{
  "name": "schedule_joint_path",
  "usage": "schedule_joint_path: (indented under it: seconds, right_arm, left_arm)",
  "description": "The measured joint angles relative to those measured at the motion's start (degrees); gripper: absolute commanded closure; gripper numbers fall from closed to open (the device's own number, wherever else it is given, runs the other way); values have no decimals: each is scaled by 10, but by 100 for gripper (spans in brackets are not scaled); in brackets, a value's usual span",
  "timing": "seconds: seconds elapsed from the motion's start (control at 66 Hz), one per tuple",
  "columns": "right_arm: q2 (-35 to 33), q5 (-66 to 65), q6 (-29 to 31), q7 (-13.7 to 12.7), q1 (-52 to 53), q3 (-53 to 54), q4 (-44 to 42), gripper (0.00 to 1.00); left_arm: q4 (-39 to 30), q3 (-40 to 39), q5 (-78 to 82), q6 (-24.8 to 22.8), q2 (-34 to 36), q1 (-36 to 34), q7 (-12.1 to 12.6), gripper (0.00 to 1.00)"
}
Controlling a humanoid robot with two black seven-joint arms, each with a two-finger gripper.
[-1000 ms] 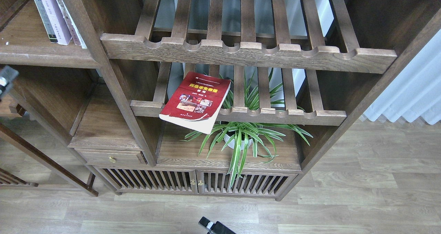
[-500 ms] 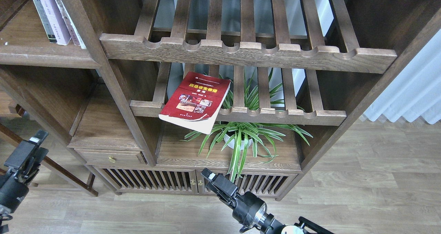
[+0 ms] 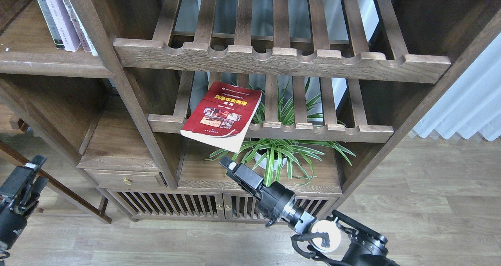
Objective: Organize books on shelf
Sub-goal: 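Reach the right gripper up to the red book on the middle shelf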
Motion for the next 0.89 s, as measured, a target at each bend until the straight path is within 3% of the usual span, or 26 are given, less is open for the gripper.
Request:
schedule_joint_path:
  seconds: [0.318,0.576,0.894]
  right_arm:
    - [0,0,0,1,46,3,-30,1]
    - [0,5,-79,2,56,2,-32,1]
    - [0,14,-88,22,83,2,-23,4]
  left_arm:
    - [0,0,0,0,2,-2,0,0]
    - [-3,-2,-3,0,3,-5,0,0]
    - [-2,-2,-4,0,3,-4,0,0]
